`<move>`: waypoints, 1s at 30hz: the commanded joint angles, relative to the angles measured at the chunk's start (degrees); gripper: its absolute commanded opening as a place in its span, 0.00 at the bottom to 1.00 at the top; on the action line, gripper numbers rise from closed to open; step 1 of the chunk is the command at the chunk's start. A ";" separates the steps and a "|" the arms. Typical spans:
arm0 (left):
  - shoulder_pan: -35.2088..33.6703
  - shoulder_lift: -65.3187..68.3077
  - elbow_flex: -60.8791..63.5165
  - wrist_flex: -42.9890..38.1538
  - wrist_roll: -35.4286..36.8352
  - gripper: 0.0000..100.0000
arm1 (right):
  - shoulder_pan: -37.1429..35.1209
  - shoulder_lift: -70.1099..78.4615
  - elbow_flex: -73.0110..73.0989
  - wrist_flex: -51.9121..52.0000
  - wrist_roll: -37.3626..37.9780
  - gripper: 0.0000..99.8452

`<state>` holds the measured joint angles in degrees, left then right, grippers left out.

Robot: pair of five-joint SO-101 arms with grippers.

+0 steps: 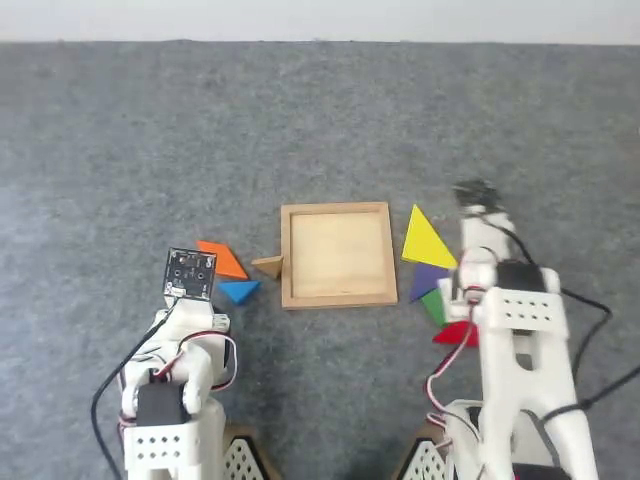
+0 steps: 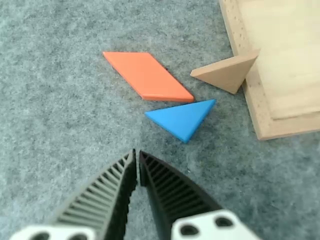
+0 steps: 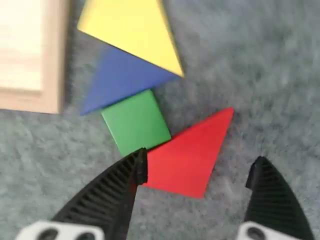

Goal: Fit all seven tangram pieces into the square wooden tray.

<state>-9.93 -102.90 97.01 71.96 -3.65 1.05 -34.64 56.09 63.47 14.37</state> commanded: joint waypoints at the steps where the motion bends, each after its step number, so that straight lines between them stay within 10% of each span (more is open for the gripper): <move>1: -0.35 -1.14 -0.48 0.35 0.53 0.01 | 0.84 2.15 1.67 -0.92 4.84 0.32; 30: -0.35 -1.14 -0.48 0.35 0.53 0.01 | 3.21 34.68 -13.80 -0.40 9.41 0.32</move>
<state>-9.93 -102.90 97.01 71.96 -3.65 2.11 -3.25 43.87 65.58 25.98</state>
